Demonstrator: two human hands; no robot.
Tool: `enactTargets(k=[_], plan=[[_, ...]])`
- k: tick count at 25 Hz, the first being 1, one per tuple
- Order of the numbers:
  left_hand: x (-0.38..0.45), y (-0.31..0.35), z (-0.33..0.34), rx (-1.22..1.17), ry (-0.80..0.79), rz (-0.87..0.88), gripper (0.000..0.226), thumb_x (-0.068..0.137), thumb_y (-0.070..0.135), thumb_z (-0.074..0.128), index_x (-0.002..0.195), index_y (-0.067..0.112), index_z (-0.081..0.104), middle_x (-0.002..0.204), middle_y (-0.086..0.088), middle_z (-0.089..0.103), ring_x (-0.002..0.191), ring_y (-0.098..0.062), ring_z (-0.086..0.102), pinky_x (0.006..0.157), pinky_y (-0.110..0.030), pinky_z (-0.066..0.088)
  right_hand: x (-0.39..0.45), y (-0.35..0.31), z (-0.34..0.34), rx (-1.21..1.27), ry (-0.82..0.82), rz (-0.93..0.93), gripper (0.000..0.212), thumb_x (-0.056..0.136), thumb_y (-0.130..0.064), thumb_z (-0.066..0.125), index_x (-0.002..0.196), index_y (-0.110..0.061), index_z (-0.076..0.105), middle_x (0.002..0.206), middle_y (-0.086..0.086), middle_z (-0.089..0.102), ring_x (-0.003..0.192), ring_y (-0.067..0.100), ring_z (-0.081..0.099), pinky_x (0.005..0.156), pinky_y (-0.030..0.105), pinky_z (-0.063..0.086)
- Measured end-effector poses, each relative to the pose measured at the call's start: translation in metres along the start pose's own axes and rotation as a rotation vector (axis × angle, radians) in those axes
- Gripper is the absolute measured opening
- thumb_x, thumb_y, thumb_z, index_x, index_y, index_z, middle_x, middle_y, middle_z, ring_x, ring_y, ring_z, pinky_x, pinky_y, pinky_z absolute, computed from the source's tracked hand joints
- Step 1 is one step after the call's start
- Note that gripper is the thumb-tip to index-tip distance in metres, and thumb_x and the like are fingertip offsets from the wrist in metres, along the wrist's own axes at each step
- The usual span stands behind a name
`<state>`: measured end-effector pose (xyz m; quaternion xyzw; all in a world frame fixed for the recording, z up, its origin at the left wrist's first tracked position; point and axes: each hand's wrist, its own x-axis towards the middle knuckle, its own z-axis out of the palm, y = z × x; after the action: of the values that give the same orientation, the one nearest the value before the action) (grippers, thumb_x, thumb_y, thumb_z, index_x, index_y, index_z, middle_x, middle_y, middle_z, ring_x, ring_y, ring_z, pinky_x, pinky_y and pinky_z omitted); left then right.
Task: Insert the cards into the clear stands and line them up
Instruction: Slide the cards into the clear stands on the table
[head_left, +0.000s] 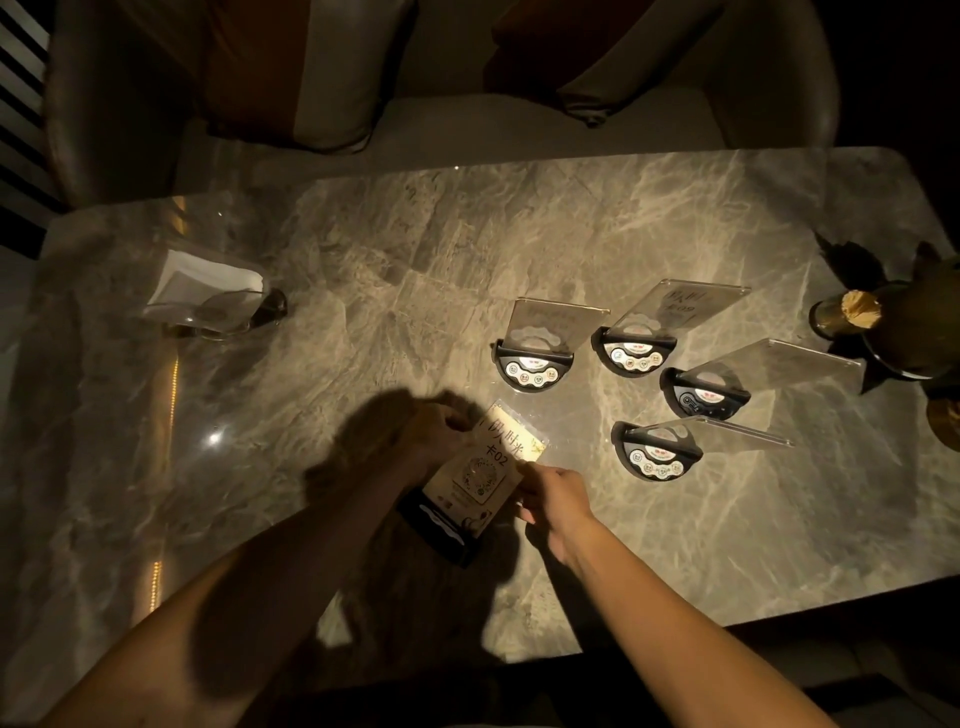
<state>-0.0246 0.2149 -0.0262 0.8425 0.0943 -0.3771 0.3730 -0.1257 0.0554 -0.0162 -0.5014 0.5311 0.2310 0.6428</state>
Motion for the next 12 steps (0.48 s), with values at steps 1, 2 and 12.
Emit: enactTargets(k=[1,2,12], plan=[[0.004,-0.003,0.003,0.013,-0.013,0.005,0.025,0.090,0.013,0.069,0.115,0.011,0.073,0.115,-0.009,0.074,0.109,-0.026,0.068,0.051,-0.004,0.042,-0.001,-0.001,0.000,0.006,-0.014,0.016,0.010,0.088,-0.014,0.067,0.094,-0.008,0.061,0.086,0.025,0.063,0.054,0.024,0.046,0.050,0.030,0.020],[-0.001,0.000,0.003,0.025,-0.002,0.013,0.025,0.091,0.014,0.069,0.115,0.010,0.073,0.115,-0.009,0.074,0.108,-0.026,0.068,0.050,-0.002,0.042,-0.002,-0.002,0.000,0.015,-0.018,0.021,0.011,0.087,-0.013,0.067,0.095,-0.009,0.060,0.086,0.024,0.061,0.056,0.024,0.045,0.052,0.031,0.017],[-0.013,0.043,-0.012,-0.336,-0.094,0.194,0.014,0.084,-0.007,0.072,0.095,0.000,0.068,0.076,-0.013,0.060,0.065,-0.017,0.059,0.055,-0.016,0.053,-0.020,-0.047,-0.017,-0.030,0.118,-0.443,0.009,0.091,0.000,0.059,0.089,-0.006,0.053,0.093,0.023,0.072,0.070,0.029,0.063,0.051,0.034,0.048]])
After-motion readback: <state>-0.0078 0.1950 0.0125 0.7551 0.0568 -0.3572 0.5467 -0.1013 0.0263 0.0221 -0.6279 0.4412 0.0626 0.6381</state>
